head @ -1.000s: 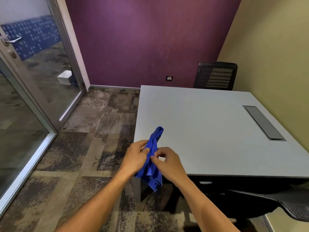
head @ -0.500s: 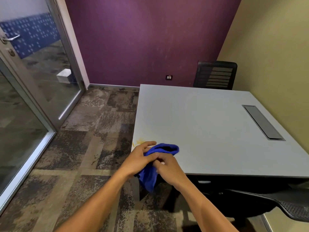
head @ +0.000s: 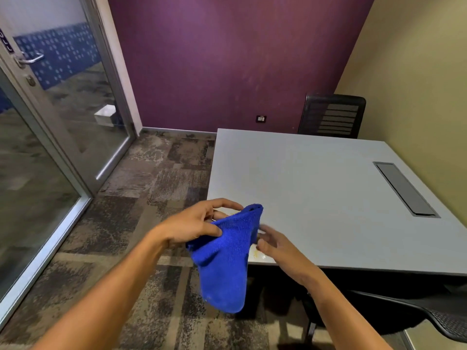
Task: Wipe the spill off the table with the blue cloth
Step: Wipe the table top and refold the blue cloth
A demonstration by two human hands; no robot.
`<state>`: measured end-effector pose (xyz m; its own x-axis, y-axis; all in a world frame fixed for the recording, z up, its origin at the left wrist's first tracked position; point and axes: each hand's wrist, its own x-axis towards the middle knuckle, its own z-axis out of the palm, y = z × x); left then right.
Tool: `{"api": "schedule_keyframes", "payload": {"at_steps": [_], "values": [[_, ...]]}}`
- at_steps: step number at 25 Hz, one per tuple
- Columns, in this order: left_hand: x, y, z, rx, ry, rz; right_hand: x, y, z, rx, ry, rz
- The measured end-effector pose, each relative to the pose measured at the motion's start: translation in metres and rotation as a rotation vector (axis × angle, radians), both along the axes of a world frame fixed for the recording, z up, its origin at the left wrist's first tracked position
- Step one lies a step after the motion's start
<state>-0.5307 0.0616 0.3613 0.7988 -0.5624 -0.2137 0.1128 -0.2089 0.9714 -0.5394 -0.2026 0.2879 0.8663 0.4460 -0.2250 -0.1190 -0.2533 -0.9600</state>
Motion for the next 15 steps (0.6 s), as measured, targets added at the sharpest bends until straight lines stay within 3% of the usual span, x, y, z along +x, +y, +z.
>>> {"api": "schedule_keyframes", "payload": {"at_steps": [2, 4, 7, 10, 12, 15], "values": [[0.008, 0.011, 0.007, -0.064, 0.027, -0.029, -0.002, 0.003, 0.000, 0.042, 0.017, 0.101], [0.016, 0.025, 0.008, -0.078, 0.048, -0.027, -0.002, 0.005, 0.004, 0.145, 0.071, 0.058], [0.024, 0.040, -0.006, 0.037, 0.059, 0.086, -0.001, 0.007, 0.015, 0.355, 0.189, -0.026], [0.019, 0.040, -0.036, 0.202, 0.032, 0.193, -0.001, 0.009, 0.029, 0.410, 0.234, -0.113], [0.008, 0.030, -0.062, 0.070, 0.158, 0.250, -0.001, 0.010, 0.035, 0.425, 0.253, -0.142], [-0.009, 0.001, -0.099, -0.284, 0.437, 0.370, -0.002, 0.011, 0.041, 0.491, 0.279, -0.128]]}}
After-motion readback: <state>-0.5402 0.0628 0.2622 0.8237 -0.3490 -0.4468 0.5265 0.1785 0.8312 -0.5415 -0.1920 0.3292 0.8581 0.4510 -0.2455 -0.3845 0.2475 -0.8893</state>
